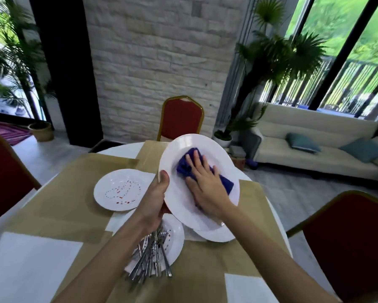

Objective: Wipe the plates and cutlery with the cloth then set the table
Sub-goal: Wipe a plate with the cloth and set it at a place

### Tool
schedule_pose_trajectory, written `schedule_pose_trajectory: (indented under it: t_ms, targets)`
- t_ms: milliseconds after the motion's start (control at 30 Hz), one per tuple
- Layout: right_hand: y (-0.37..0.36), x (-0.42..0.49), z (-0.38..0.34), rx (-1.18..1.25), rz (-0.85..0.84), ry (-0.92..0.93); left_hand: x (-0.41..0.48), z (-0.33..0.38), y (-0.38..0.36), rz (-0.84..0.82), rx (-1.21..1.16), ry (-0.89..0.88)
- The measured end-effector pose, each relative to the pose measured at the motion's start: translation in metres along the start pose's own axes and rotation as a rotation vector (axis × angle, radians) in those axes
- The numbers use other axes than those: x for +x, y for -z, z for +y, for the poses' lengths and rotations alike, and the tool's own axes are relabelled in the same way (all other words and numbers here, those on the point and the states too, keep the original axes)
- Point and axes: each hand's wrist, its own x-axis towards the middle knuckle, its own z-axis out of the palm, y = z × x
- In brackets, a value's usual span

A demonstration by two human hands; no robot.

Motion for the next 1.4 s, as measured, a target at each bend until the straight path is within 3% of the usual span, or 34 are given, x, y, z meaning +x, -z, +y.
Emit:
schedule_pose_trajectory:
  t_ms: [133, 200, 300, 367, 433, 567, 667, 767, 833, 967, 1033, 1133, 1167, 1200, 1300, 1333, 1400]
  targets:
    - [0.003, -0.043, -0.012, 0.140, -0.203, 0.319, -0.003, 0.019, 0.019, 0.065, -0.039, -0.096]
    - [0.013, -0.046, 0.014, 0.002, -0.209, 0.270, -0.005, 0.025, 0.028, 0.094, -0.004, -0.130]
    - [0.030, -0.020, 0.036, -0.341, -0.082, 0.001, -0.014, 0.026, 0.018, 0.032, 0.034, -0.138]
    - [0.038, -0.007, 0.020, -0.282, 0.042, -0.043, -0.018, 0.023, 0.003, -0.030, 0.052, -0.132]
    - [0.035, -0.007, -0.004, -0.074, 0.069, 0.068, -0.019, 0.024, -0.006, -0.070, 0.069, -0.144]
    - [0.029, -0.047, -0.025, 0.150, -0.119, 0.313, -0.012, 0.038, 0.005, -0.018, 0.075, -0.220]
    - [0.030, -0.059, 0.006, 0.028, -0.155, 0.157, -0.010, 0.042, 0.018, 0.040, 0.156, -0.291]
    - [0.036, -0.038, 0.036, -0.282, -0.011, -0.061, -0.017, 0.031, 0.007, -0.019, 0.199, -0.243]
    - [0.035, -0.021, 0.033, -0.261, 0.114, -0.078, -0.020, 0.024, -0.007, -0.068, 0.135, -0.202]
    - [0.033, -0.013, -0.001, -0.043, 0.226, 0.175, -0.020, 0.026, -0.016, -0.154, 0.128, -0.168]
    - [0.031, -0.009, -0.002, -0.043, 0.312, 0.234, -0.020, 0.024, -0.013, -0.163, 0.132, -0.185]
    - [0.025, 0.005, -0.001, 0.049, 0.539, -0.084, -0.020, 0.021, -0.010, -0.169, 0.166, -0.207]
    - [0.022, 0.008, -0.007, 0.119, 0.565, -0.182, -0.020, 0.019, -0.010, -0.165, 0.184, -0.209]
    - [0.019, 0.008, -0.014, 0.175, 0.545, -0.166, -0.020, 0.017, -0.010, -0.157, 0.197, -0.211]
    - [0.009, -0.001, -0.025, 0.216, 0.356, 0.207, -0.019, 0.015, -0.005, -0.132, 0.204, -0.186]
    - [0.010, -0.001, -0.019, 0.177, 0.342, 0.251, -0.019, 0.016, -0.002, -0.127, 0.208, -0.184]
    - [0.012, 0.006, 0.000, 0.104, 0.424, 0.111, -0.018, 0.020, 0.001, -0.114, 0.218, -0.199]
